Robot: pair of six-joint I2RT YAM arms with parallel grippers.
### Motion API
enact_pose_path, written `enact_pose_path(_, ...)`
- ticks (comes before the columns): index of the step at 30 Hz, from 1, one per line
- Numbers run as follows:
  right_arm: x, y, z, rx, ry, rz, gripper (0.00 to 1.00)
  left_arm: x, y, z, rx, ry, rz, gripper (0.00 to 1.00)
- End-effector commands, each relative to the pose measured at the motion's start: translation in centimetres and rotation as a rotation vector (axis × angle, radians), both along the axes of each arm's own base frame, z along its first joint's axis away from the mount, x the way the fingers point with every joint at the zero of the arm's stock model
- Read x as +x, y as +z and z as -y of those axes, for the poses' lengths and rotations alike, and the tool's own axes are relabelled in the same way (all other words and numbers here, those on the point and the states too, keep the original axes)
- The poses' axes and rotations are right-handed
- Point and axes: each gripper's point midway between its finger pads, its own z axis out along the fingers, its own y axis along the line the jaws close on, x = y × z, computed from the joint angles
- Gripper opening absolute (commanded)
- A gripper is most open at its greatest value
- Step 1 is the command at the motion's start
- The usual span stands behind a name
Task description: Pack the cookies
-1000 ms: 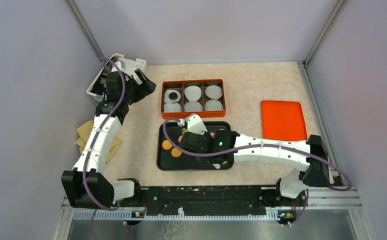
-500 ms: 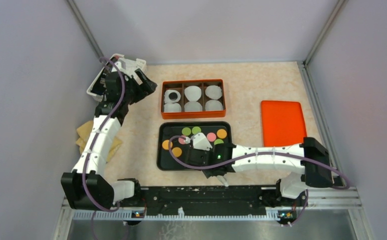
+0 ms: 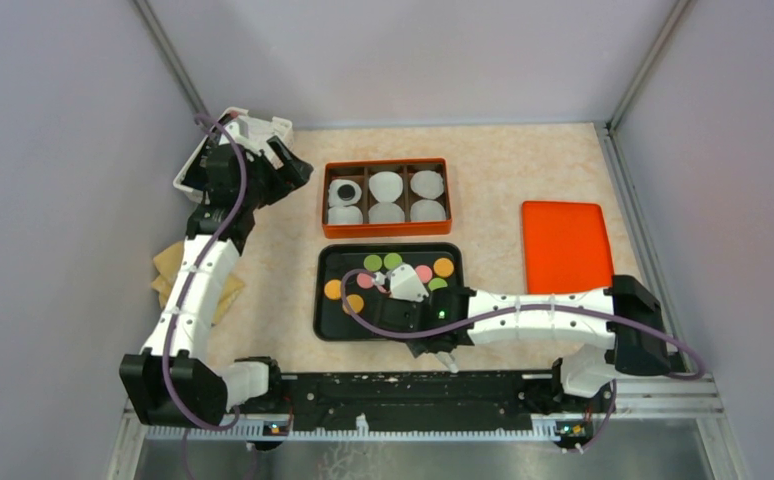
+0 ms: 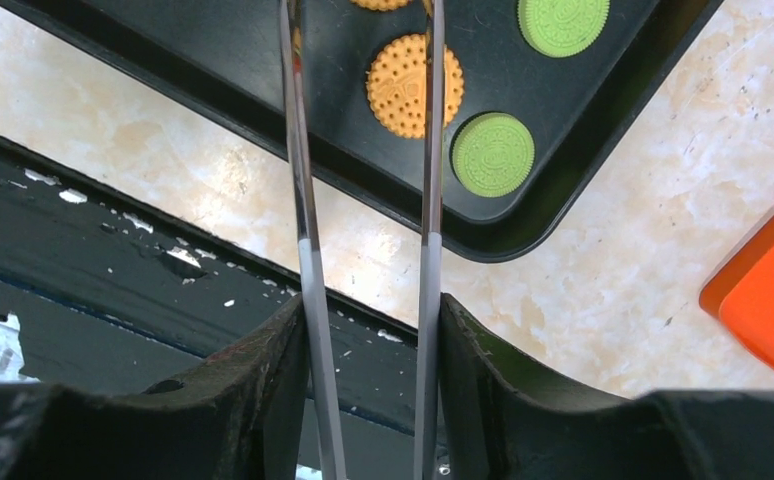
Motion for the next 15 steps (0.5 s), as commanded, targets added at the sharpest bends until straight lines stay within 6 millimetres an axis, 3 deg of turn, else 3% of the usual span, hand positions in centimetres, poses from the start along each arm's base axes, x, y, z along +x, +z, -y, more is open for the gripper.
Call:
enact_pose_path(1, 0.5, 3.1, -0.5, 0.068, -0.027, 0.065, 0.47, -0.2, 2.2, -0.2, 0.0, 0.0, 0.074, 0.93)
enact_pose_path(15, 0.6, 1.7, 0.6, 0.013, -0.06, 0.073, 0.49, -0.3, 1.9, 0.0, -0.006, -0.01, 0.072, 0.93)
